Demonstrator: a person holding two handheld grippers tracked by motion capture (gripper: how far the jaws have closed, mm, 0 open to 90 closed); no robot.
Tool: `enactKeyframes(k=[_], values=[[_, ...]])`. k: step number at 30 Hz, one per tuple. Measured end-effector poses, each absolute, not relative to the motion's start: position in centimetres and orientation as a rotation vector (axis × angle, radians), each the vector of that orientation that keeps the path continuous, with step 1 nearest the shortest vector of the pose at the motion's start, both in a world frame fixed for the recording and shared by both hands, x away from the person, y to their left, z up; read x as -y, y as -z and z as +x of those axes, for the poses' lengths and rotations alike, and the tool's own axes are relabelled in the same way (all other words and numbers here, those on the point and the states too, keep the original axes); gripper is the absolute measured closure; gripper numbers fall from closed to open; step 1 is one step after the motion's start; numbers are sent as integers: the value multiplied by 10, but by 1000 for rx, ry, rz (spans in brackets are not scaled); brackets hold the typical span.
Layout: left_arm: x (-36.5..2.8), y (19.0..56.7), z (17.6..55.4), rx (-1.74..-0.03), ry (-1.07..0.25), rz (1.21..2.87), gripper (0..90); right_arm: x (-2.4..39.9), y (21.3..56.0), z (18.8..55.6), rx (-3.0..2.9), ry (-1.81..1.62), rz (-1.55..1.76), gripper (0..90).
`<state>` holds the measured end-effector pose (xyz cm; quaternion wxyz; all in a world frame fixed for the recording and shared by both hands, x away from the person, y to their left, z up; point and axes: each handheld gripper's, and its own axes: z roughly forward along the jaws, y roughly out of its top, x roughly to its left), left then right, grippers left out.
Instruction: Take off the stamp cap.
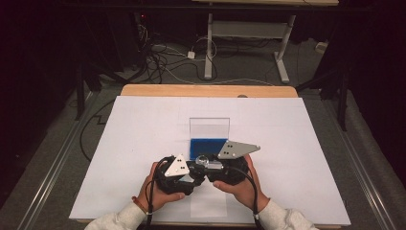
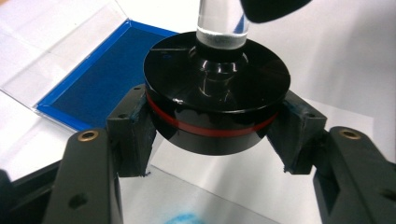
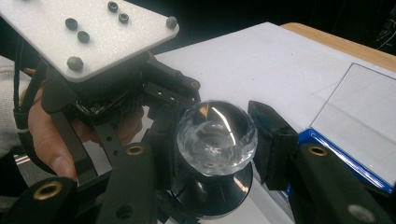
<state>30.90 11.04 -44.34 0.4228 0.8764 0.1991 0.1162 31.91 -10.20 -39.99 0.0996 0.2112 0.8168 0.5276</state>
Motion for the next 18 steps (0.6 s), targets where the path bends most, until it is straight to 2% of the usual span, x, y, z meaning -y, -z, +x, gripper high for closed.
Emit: enactKeyframes(k=[7,16,18], values=[[-112,445,309,-500,-244,2178,373,101,403,314,-2385,-1581,644,574],[-113,445,308,-483,-261,2185,374,104,406,312,-2366,-1607,670,574],[-124,448,317,-592,-212,2132,374,106,403,308,-2334,-1607,639,575]])
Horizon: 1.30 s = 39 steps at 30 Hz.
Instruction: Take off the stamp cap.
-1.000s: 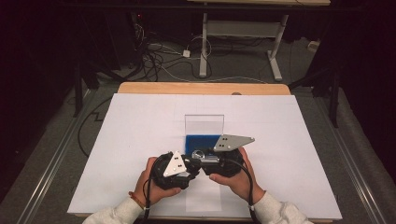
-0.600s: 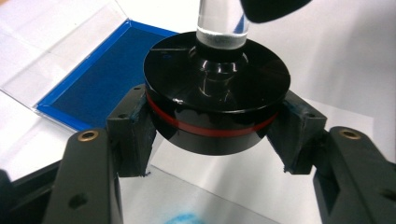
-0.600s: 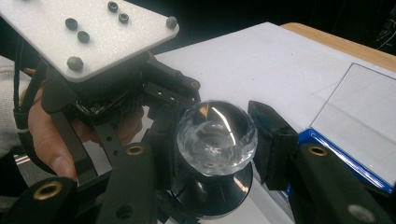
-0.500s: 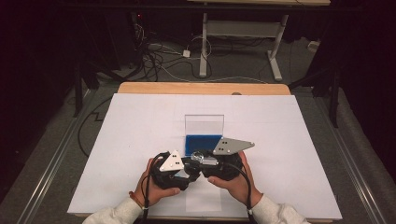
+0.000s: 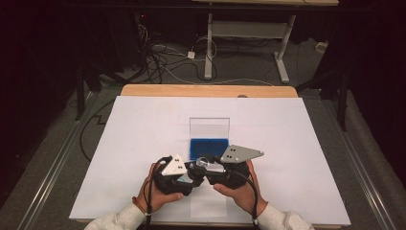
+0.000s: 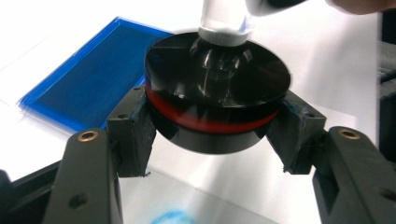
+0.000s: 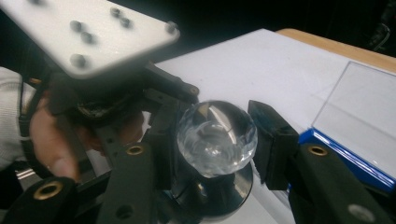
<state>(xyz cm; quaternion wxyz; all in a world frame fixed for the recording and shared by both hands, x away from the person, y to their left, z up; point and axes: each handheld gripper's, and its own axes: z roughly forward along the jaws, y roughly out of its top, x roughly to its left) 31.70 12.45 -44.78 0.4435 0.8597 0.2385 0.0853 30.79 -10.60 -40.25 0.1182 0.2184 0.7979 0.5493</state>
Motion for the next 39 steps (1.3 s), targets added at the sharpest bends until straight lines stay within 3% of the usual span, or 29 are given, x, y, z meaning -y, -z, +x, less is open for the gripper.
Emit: enactKeyframes(k=[6,39], values=[[-138,435,314,-572,-367,2119,373,113,395,306,-2312,-1652,630,575],[-195,435,305,-667,-580,2179,371,171,377,317,-2251,-1498,715,576]])
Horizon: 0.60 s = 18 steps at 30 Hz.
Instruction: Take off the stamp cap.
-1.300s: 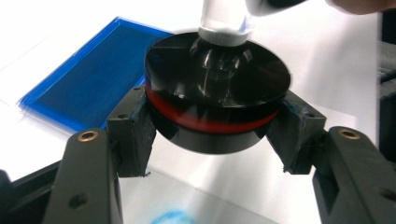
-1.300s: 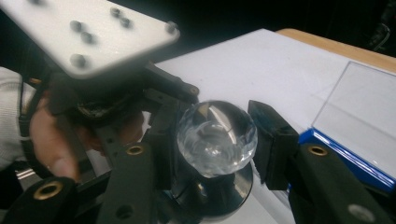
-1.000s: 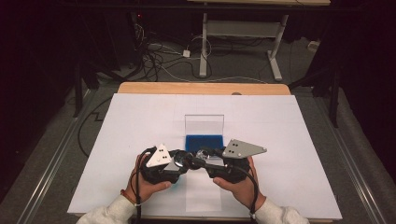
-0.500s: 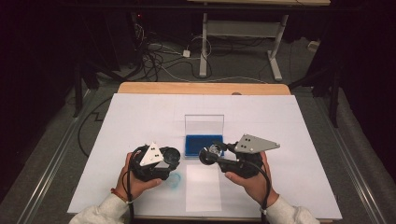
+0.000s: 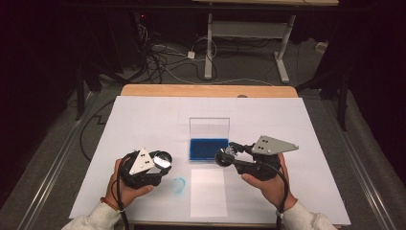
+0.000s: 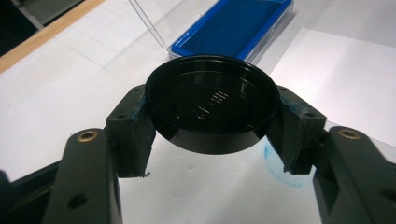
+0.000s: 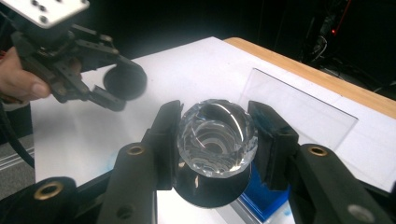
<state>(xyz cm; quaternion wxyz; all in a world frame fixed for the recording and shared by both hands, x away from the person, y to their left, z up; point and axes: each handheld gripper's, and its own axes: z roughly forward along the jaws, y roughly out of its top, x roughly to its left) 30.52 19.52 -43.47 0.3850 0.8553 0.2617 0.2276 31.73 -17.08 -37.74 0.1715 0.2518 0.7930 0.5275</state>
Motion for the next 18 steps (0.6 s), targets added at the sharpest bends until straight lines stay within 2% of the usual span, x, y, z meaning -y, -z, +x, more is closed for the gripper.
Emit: enactKeyframes(k=[18], values=[[-215,445,291,-689,-564,2204,371,188,379,327,-2276,-1431,767,576]])
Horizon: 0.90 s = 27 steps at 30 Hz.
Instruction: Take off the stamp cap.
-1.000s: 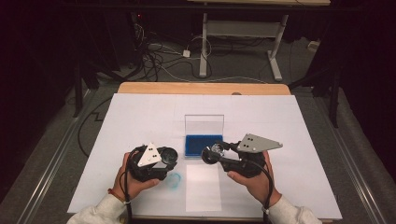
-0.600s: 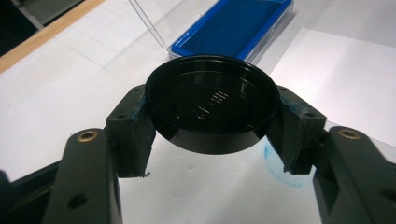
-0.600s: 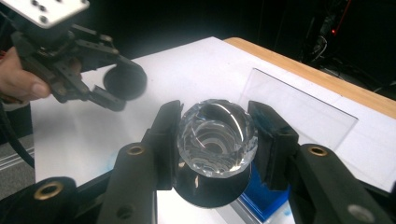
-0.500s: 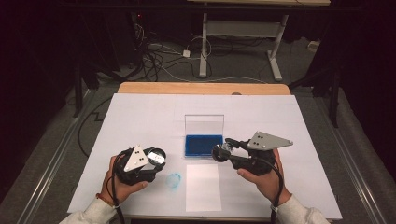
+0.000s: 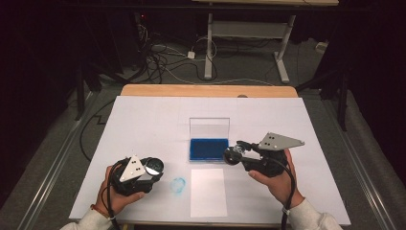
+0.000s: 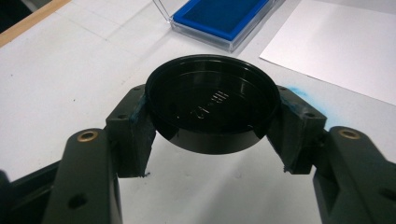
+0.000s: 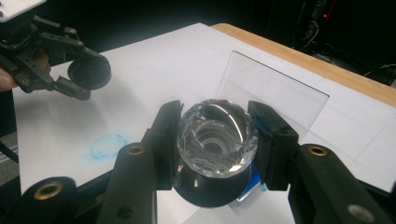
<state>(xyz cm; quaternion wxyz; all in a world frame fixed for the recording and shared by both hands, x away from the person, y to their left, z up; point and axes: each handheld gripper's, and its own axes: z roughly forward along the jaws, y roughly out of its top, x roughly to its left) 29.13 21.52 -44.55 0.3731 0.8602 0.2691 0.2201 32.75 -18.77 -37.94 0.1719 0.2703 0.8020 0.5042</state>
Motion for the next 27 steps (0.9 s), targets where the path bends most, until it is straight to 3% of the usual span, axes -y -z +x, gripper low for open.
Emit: enactKeyframes(k=[27], values=[[-219,450,284,-717,-530,2197,371,179,352,362,-2327,-1328,763,576]])
